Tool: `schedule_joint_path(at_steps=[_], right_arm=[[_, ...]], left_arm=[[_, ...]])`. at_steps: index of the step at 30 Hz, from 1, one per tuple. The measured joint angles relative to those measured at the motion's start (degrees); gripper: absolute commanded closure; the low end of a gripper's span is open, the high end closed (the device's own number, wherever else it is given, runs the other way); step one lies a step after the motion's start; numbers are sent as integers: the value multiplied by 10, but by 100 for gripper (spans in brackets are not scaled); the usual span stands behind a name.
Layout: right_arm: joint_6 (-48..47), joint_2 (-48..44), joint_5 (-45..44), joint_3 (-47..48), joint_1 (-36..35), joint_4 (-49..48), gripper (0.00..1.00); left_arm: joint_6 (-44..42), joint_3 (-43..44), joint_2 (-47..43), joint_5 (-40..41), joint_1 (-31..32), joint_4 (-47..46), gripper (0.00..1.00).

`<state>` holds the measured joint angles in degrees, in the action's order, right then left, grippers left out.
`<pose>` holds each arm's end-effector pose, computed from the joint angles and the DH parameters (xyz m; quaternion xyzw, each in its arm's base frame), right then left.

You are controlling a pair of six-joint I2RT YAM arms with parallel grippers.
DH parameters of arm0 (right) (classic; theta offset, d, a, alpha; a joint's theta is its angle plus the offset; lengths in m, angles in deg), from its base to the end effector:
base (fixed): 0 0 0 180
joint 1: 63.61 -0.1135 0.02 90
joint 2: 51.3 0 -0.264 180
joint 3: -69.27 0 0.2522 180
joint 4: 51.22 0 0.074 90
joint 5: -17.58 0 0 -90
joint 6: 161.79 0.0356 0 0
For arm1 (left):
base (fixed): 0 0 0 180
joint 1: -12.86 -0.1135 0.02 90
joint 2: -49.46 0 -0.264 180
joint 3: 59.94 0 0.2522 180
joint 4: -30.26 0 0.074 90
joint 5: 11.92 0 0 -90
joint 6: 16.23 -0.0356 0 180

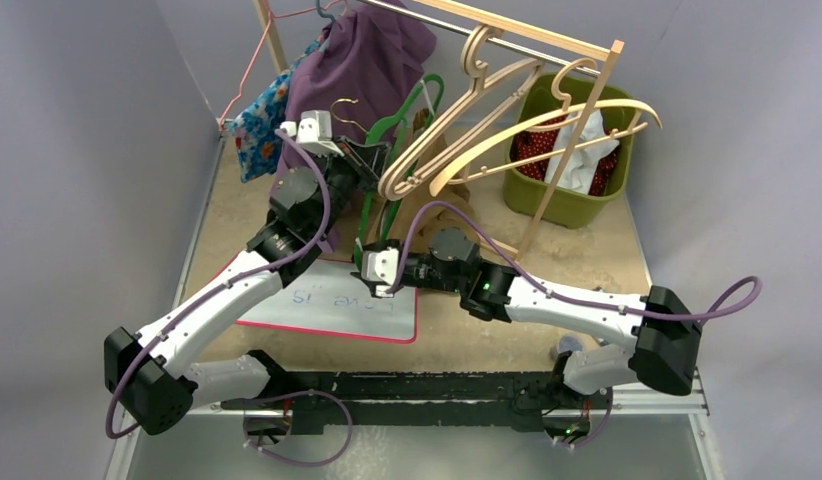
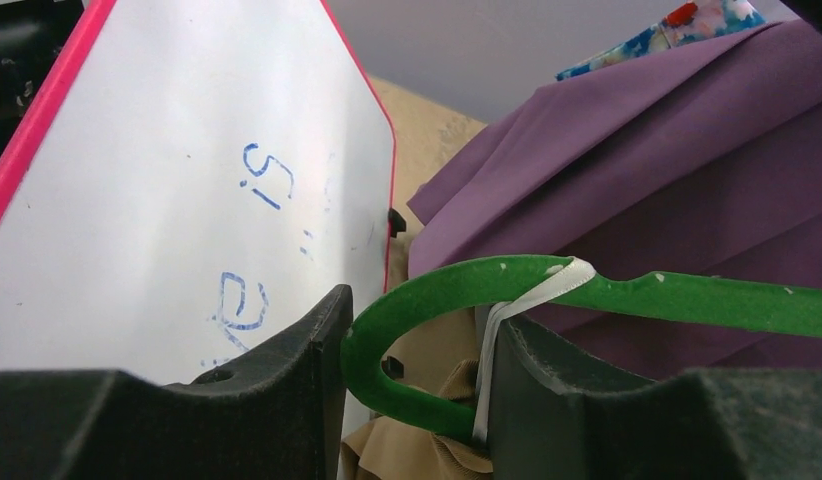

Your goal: Remove the skirt from the hanger

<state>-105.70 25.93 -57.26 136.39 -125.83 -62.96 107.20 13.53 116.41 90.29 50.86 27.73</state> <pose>0.1401 0.2859 0.3298 -0.5772 0.3913 0.2630 0.6668 0.2211 -0.1632 0.4022 -0.0551 0.6481 -0.3855 0.6544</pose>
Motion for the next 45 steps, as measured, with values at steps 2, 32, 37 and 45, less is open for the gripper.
schedule_joint_path(at_steps=[2, 32, 37, 45], right_arm=[[-2, 0, 0, 2, 0, 2, 84], [115, -39, -54, -19, 6, -53, 1], [144, -97, -82, -27, 6, -21, 1], [270, -194, -99, -29, 6, 127, 1]], left_arm=[[0, 1, 0, 0, 0, 0, 100], [3, 20, 7, 1, 2, 2, 100], [4, 20, 7, 0, 3, 23, 100], [5, 20, 7, 0, 3, 41, 100]])
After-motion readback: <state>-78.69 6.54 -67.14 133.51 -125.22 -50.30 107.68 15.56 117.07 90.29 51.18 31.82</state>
